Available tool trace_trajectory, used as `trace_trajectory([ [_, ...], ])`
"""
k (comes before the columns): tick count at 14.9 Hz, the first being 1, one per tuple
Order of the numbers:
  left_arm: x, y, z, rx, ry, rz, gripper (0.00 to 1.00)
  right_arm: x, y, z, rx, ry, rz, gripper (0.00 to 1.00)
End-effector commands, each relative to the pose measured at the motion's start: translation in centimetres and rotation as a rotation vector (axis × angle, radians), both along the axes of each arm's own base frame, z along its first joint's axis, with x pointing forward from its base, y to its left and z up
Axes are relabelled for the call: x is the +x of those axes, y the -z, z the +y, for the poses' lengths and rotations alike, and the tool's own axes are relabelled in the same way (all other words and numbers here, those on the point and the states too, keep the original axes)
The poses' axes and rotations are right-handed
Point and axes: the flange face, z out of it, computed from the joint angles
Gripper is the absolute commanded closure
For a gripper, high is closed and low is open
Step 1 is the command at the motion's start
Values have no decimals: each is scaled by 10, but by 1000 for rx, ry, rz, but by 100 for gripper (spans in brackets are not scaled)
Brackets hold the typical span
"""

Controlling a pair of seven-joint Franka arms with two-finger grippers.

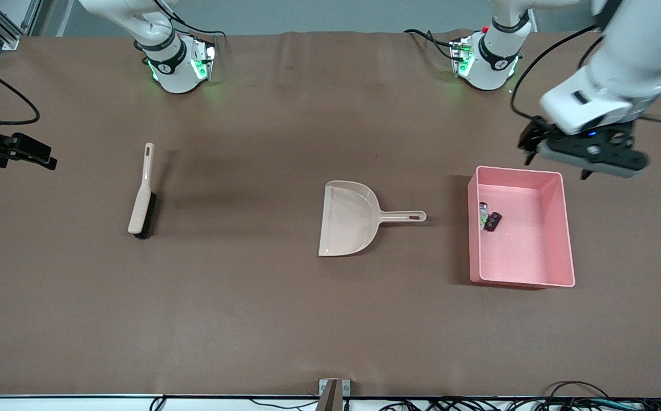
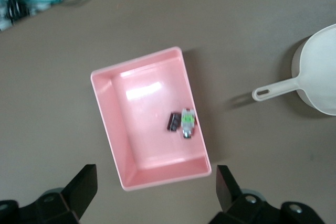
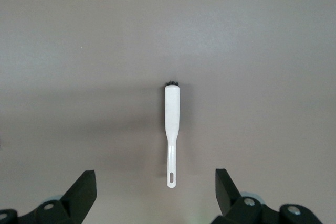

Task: Clean e-waste and dump in bin

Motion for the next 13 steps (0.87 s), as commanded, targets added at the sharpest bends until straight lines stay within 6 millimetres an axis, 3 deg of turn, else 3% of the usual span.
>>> trace_trajectory([
  [1,-24,-10,6,-30,-69,37,0,-2,-2,0,2,-10,-2,0],
  [6,-41,-13,14,-71,-255,45,0,-2,-2,0,2,-10,-3,0],
  [13,-28,-7,59,-98,-338,62,0,-2,-2,0,3,-10,-4,0],
])
